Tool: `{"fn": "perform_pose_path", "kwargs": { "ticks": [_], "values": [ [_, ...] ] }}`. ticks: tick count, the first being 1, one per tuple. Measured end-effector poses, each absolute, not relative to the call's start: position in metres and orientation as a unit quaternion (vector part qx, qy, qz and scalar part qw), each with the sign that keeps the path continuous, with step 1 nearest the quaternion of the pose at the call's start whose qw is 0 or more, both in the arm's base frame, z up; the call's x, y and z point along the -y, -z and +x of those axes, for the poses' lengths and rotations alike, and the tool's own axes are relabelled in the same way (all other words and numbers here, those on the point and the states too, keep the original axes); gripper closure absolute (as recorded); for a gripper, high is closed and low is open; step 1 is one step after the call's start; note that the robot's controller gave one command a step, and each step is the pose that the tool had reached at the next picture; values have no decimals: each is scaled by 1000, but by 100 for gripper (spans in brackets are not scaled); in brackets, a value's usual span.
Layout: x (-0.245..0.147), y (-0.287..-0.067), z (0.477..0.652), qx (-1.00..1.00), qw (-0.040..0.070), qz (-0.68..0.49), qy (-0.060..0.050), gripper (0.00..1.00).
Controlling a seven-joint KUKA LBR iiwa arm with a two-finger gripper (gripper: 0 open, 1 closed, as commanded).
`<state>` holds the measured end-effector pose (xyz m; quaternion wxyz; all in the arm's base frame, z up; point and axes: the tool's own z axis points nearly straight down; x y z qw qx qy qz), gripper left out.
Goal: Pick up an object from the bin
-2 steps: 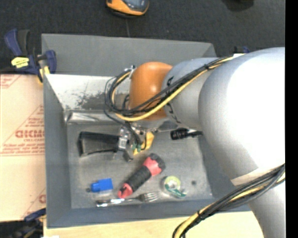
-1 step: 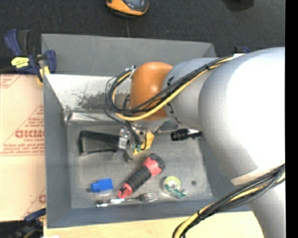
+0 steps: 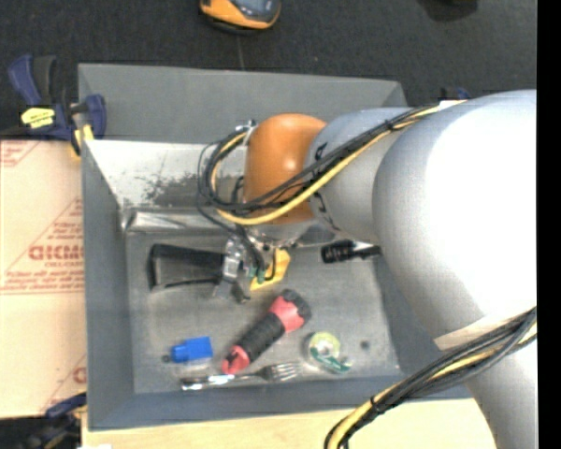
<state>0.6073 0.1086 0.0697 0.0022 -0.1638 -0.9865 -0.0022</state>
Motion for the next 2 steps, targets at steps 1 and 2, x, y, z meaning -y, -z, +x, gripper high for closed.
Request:
{"fn": "perform_pose_path", "kwargs": {
  "ticks": [1,2],
  "values": [
    [-116,-73,608,979,2,-206,2,100],
    [-116,-71,609,981,2,-194,2,100]
  ]
}}
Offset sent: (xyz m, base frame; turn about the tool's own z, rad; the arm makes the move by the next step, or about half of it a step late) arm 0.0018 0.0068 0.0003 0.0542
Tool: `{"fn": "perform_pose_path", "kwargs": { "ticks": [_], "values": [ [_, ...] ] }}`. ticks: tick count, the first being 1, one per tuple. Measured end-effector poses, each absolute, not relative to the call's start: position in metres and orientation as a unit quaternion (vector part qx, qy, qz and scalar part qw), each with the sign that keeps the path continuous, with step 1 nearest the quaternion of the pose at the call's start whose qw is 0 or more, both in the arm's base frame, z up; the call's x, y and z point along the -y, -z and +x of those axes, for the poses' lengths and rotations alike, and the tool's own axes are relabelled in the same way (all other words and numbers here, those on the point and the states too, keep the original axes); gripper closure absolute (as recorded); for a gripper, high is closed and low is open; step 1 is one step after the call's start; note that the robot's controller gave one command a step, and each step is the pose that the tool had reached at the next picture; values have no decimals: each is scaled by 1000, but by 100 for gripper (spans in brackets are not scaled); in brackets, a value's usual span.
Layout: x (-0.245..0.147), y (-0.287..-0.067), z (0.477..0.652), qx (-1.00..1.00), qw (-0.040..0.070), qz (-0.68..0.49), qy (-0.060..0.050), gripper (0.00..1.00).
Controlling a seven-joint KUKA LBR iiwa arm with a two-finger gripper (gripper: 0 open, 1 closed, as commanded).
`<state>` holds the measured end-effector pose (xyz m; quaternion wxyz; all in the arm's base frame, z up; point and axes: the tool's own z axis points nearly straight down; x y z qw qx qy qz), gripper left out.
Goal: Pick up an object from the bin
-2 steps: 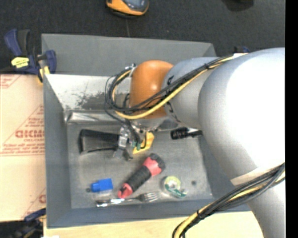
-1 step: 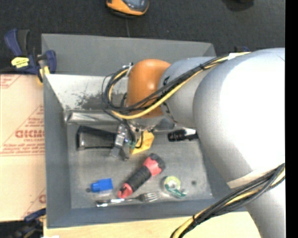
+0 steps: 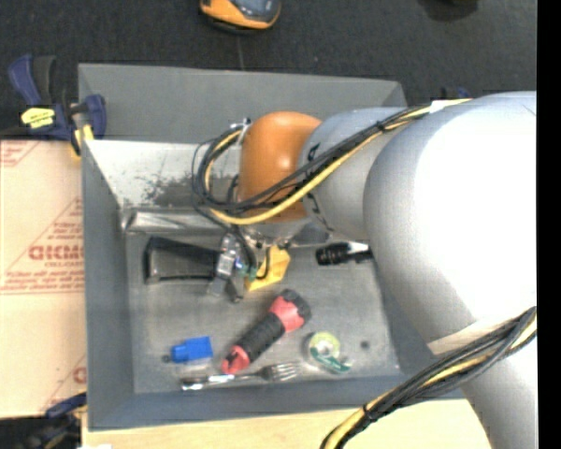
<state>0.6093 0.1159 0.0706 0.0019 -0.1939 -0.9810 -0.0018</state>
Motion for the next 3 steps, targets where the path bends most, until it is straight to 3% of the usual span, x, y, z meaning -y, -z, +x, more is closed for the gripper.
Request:
{"fn": "perform_pose_path", "kwargs": {
  "ticks": [1,3],
  "values": [
    [-109,-136,617,981,4,-194,1,100],
    [-124,-237,604,982,8,-189,-2,100]
  ]
}}
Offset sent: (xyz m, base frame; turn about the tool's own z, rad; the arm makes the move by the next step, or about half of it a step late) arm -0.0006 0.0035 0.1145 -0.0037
